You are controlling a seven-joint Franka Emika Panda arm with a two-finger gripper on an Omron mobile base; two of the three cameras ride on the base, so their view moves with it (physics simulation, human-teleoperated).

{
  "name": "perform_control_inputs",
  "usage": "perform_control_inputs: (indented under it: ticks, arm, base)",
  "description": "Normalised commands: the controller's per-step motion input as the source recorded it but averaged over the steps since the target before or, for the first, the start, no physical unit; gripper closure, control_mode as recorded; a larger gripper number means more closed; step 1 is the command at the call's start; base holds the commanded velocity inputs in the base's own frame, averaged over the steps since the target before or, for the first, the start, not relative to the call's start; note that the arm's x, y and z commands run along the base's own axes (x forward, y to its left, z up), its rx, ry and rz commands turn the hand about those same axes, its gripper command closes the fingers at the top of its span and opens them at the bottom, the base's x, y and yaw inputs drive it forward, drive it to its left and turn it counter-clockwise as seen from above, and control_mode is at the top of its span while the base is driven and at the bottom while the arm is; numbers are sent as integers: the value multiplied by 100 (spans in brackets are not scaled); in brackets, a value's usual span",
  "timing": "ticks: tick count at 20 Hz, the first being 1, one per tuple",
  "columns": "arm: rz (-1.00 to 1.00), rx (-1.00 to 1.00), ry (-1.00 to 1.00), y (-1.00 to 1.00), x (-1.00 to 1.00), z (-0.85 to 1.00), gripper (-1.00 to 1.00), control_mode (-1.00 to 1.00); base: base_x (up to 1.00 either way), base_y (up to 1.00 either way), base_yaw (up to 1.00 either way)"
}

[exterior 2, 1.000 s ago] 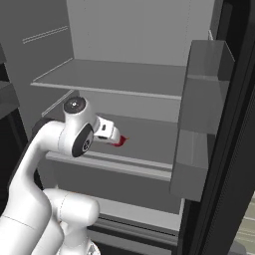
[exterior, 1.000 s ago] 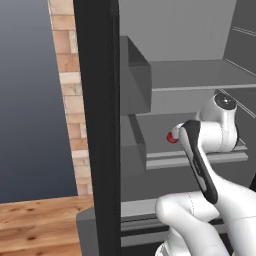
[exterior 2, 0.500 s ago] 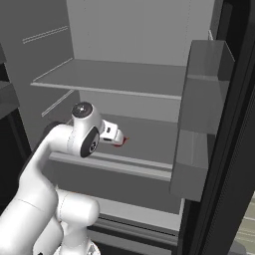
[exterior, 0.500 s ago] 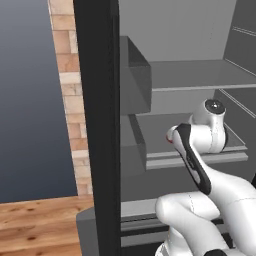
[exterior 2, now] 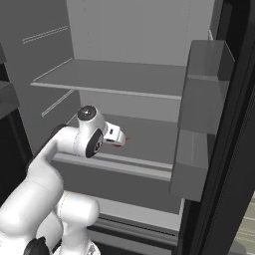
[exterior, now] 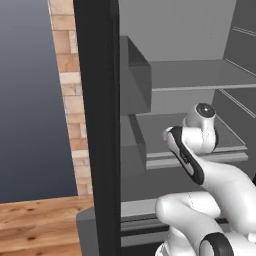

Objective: Retrieve the tangerine and pear from the fridge and place them into the bowl on the dining table.

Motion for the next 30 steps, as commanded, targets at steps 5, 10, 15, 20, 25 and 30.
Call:
perform_control_inputs:
  ticks: [5, 10, 15, 20, 25, 30]
  arm:
    - [-1, 0, 0, -11, 30, -13, -100, -100]
    - [-1, 0, 0, -24, 25, -2, -100, -100]
    - [-1, 0, 0, -3, 28, -11, -100, -100]
    - [0, 0, 0, 0, 16, -24, -100, -100]
    - [0, 0, 0, 0, 26, -21, -100, -100]
    - [0, 0, 0, 0, 26, -13, -100, -100]
  base:
    - [0, 0, 0]
    - [0, 0, 0]
    - [0, 0, 0]
    - [0, 0, 0]
    - [0, 0, 0]
    - [0, 0, 0]
